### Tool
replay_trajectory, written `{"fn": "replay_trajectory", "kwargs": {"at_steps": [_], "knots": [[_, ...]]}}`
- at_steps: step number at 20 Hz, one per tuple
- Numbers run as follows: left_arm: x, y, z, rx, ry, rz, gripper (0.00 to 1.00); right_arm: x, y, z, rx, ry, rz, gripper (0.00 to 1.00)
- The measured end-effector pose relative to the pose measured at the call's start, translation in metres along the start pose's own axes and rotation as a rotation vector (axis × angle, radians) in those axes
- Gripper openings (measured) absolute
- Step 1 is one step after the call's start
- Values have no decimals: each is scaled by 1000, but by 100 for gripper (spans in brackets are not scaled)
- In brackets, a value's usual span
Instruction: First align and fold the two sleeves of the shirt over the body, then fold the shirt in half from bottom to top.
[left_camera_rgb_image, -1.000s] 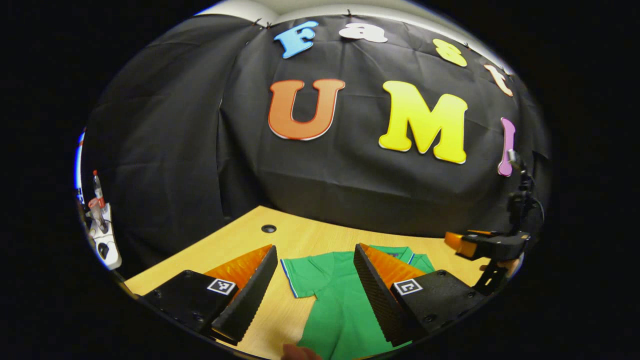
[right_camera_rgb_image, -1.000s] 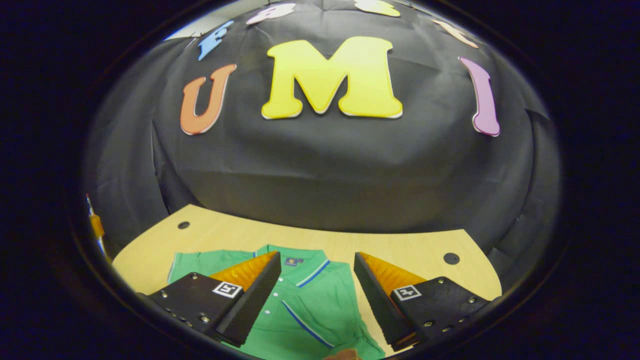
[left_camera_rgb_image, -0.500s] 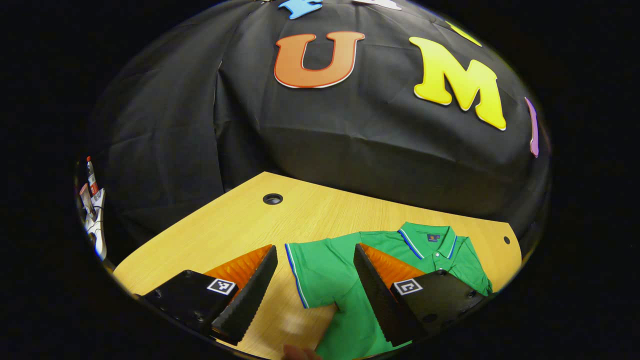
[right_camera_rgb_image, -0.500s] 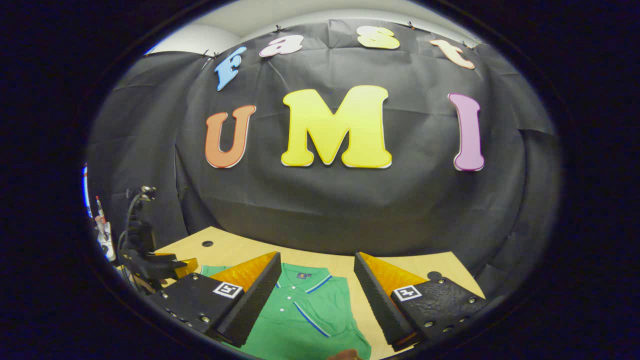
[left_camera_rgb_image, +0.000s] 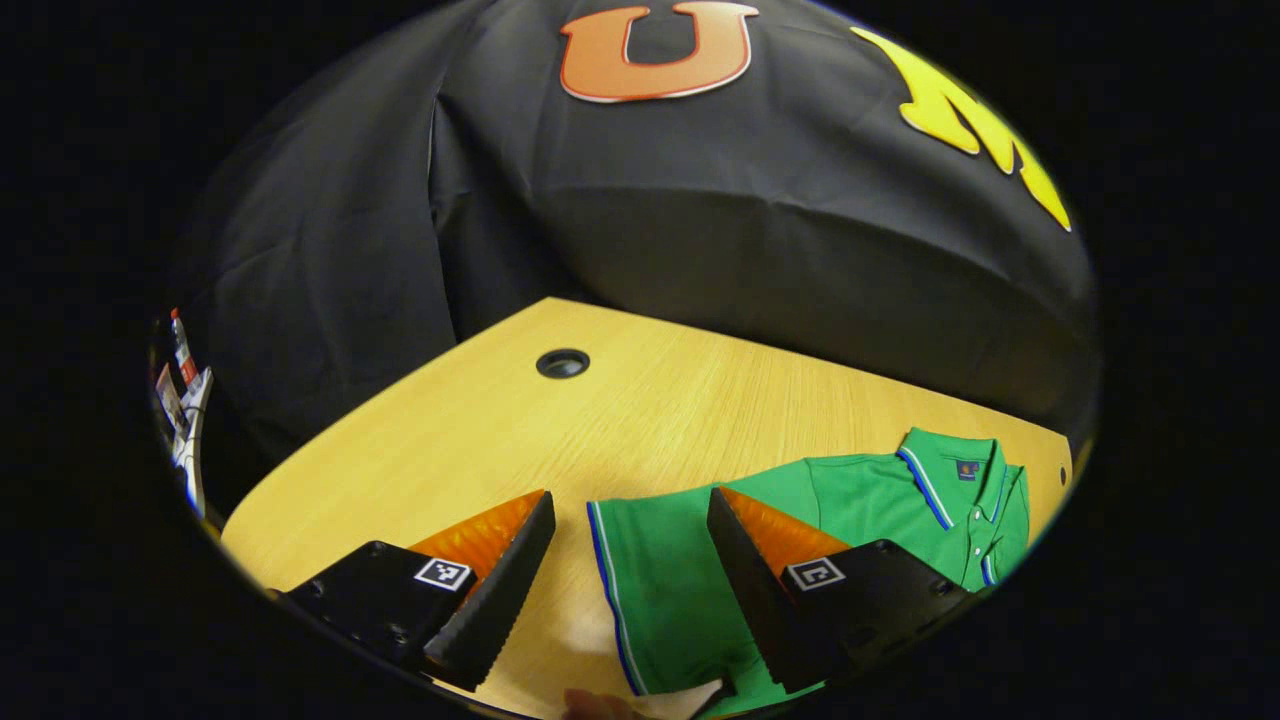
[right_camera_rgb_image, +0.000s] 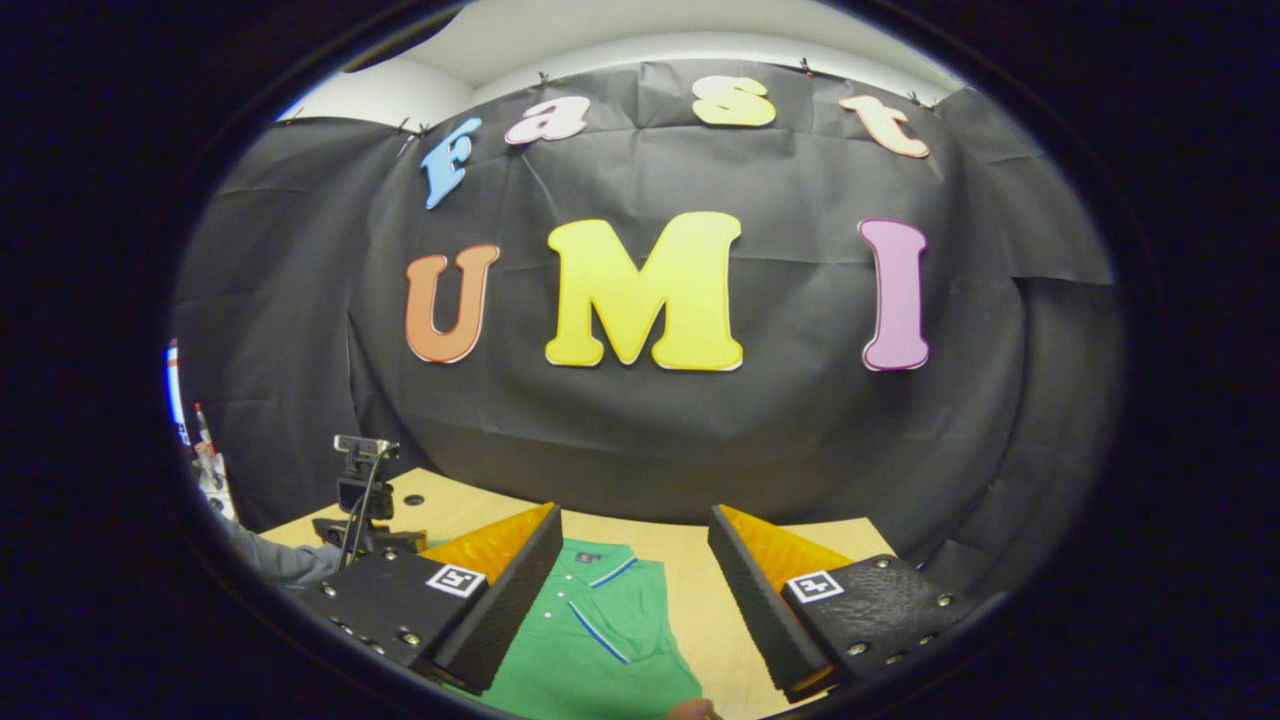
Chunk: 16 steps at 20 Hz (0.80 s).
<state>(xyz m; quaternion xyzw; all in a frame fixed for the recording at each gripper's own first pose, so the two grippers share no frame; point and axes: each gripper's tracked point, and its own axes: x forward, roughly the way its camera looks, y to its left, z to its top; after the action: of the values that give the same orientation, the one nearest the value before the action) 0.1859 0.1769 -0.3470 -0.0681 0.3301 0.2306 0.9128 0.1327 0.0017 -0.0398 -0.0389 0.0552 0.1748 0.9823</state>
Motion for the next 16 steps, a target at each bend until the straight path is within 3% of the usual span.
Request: {"fn": "replay_trajectory", "kwargs": {"at_steps": [3,6,8,9,12,14,16], "knots": [[12,5,-14,-14,59,28,99,1,-9,7,4,-14,-25,94],[13,8,-15,74,75,46,95,2,-21,3,21,-6,-58,97],[14,5,-15,77,80,22,100,4,-21,-5,46,16,-65,90],[14,4,-15,58,79,19,95,5,-23,-7,56,26,-67,94],[11,-3,-16,78,103,-5,95,3,-27,-9,54,32,-75,94],[7,-5,-18,78,99,10,13,2,-34,-10,45,35,-85,94],[9,-7,-16,91,92,32,8,0,-40,-9,42,36,-96,94]]}}
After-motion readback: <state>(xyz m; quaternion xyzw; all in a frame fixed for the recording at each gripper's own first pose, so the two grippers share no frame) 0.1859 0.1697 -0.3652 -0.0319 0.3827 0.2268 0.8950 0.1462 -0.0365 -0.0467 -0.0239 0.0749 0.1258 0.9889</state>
